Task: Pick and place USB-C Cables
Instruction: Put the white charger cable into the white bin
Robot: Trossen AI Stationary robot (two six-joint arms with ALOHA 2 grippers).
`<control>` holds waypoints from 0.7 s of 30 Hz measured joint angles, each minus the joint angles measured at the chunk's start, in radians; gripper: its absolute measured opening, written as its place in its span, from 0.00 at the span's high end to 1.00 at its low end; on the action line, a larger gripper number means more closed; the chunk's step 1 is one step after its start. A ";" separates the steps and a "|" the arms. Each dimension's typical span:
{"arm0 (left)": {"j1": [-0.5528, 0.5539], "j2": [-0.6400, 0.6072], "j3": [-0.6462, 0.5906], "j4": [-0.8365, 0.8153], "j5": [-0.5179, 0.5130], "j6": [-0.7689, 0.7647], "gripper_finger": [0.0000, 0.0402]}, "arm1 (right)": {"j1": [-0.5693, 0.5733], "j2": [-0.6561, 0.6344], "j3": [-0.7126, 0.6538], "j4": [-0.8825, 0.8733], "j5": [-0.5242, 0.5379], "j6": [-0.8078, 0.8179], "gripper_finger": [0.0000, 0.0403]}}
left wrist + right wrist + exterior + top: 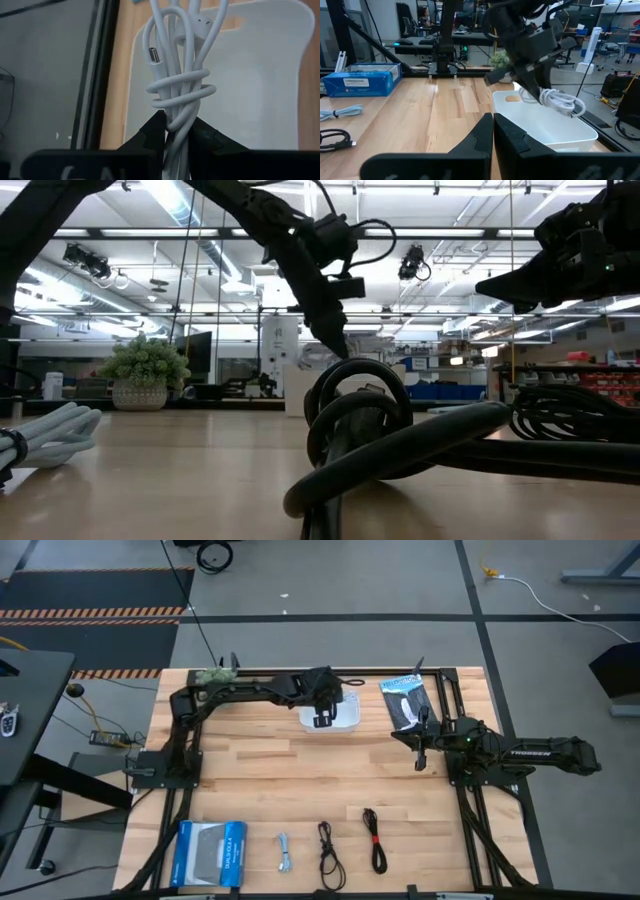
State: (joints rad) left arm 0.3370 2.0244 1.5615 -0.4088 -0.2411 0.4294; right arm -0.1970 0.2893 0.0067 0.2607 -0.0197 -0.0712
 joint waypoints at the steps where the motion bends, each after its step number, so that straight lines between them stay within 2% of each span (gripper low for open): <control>1: 0.000 0.004 0.001 0.009 0.000 0.001 0.85 | 0.000 0.000 0.000 0.000 0.000 0.000 0.95; 13: -0.003 0.051 0.001 0.021 -0.028 0.002 0.86 | 0.000 0.000 0.000 0.001 0.000 0.000 0.95; 21: -0.003 0.061 0.000 -0.047 -0.080 0.001 0.86 | 0.000 0.000 0.000 0.001 0.000 0.000 0.95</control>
State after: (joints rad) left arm 0.3336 2.0850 1.5620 -0.4557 -0.3214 0.4302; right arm -0.1967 0.2895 0.0067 0.2613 -0.0196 -0.0713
